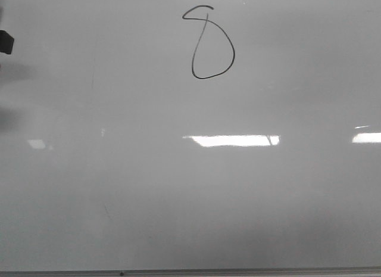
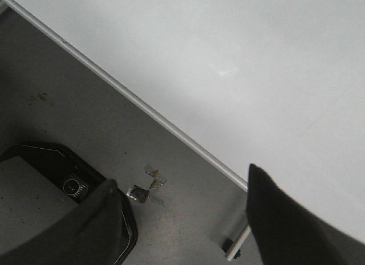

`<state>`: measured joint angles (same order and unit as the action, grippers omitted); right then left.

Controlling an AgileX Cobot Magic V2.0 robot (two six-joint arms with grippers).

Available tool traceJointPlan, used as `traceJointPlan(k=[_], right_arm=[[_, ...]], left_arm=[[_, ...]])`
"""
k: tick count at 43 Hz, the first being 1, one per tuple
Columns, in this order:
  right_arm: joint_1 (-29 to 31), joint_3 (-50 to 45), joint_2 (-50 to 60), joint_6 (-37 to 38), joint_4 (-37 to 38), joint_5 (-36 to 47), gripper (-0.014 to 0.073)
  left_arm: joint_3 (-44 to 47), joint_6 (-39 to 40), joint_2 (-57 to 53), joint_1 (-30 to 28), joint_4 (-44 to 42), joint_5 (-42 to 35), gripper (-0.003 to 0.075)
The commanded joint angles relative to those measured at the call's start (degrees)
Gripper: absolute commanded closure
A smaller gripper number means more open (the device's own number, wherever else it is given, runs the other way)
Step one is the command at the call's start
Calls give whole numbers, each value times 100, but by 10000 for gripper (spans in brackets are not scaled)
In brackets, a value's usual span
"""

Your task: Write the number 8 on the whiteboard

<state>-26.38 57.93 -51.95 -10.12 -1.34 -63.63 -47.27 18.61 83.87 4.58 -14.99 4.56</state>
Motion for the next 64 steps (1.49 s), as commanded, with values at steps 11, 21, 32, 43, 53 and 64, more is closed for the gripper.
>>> traceJointPlan(k=[11,21,32,43,53,64], right_arm=[[39,178,63,79,7,434,98],[39,1,441,336,35,556,98],[39,-866,1308,336,35,1211,98],[39,-1201,2090,457,35,1291,98],[39,-1315,2513,481,66,1392,98],[39,-1315,2525,481,78,1506,162]], left_arm=[[-191,-2,-137,-17,4,177,338],[-191,-2,-1106,-17,-25,1197,332],[-191,-284,-2561,651,-25,2417,332],[-191,-296,-3759,2026,204,3461,333],[-191,-296,-4359,2877,354,3659,333],[-180,-296,-4365,2980,354,3624,365]])
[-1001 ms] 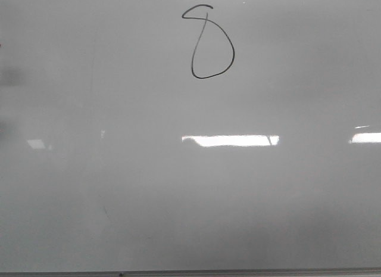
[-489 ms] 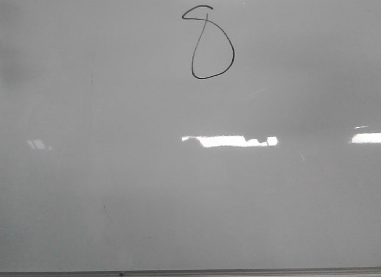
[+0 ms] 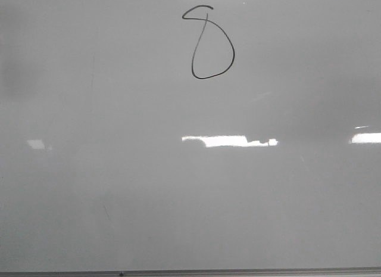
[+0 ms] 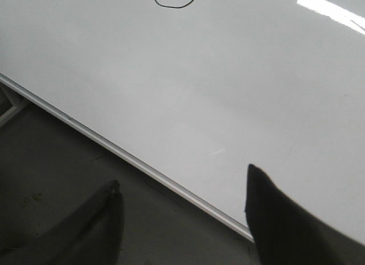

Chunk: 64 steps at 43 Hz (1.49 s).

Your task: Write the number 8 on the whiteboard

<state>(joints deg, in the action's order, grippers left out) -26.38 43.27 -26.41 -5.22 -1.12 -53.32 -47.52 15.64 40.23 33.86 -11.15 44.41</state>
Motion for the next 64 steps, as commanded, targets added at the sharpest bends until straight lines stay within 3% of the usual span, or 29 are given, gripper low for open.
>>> traceJointPlan(k=[1,11,18,47,54,57,60,64], right_arm=[[39,151,-28,-9,56,487,186],[39,151,-28,-9,56,511,530],[39,151,-28,-9,56,515,668],[39,151,-28,-9,49,517,662],[39,151,-28,-9,49,517,662],[39,151,-28,-9,49,517,662],[39,151,-28,-9,49,517,662],[39,151,-28,-9,49,517,662]], left_arm=[[-155,1,-2,51,-29,-353,385],[-155,1,-2,51,-29,-353,627],[-155,1,-2,51,-29,-353,741],[-155,1,-37,-11,-29,-379,741],[-97,-45,-332,-1141,393,-420,741],[100,-812,-610,-1643,1015,-682,741],[476,-2114,-961,-2067,1804,-1293,741],[1054,-2611,-1499,-2568,2055,-1964,741]])
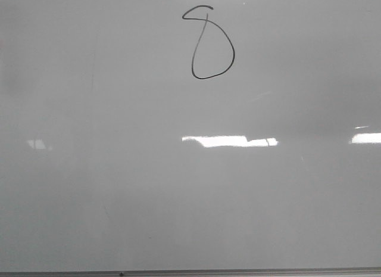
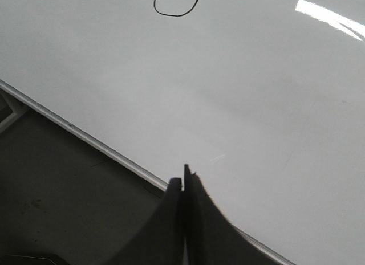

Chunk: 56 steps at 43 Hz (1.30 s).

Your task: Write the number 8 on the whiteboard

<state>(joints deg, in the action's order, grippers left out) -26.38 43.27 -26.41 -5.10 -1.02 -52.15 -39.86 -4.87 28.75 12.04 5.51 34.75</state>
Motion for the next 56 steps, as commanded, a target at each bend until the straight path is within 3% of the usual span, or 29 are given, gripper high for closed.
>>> traceJointPlan(k=[1,6,15,22,56], right_arm=[[39,151,-28,-22,39,401,662],[39,151,-28,-22,39,401,662],[39,151,-28,-22,39,401,662],[39,151,-28,-22,39,401,662],[39,151,-36,-22,39,349,662]], left_arm=[[376,-560,-468,-486,389,-1144,741],[1182,-560,-1083,-983,335,-1677,741],[2559,-560,-2060,-1330,119,-2827,741],[3262,-560,-2583,-1438,60,-3054,741],[4104,17,-2996,-1445,-201,-3571,741]])
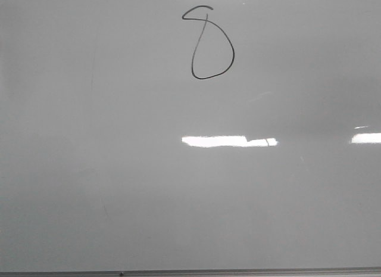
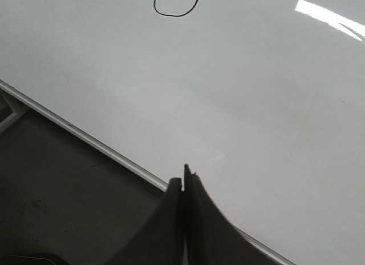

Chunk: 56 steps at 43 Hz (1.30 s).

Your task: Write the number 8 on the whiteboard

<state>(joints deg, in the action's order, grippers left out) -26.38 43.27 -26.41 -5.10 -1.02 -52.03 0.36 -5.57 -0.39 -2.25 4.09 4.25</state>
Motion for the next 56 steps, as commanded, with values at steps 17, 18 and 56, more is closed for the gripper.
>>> traceJointPlan(k=[17,18,56], right_arm=[[39,151,-36,-22,39,337,662],[39,151,-36,-22,39,337,662],[39,151,-36,-22,39,337,662]], left_arm=[[83,241,-82,-5,-68,-543,741],[83,241,-82,-5,-68,-543,741],[83,348,-82,185,-76,-553,741]])
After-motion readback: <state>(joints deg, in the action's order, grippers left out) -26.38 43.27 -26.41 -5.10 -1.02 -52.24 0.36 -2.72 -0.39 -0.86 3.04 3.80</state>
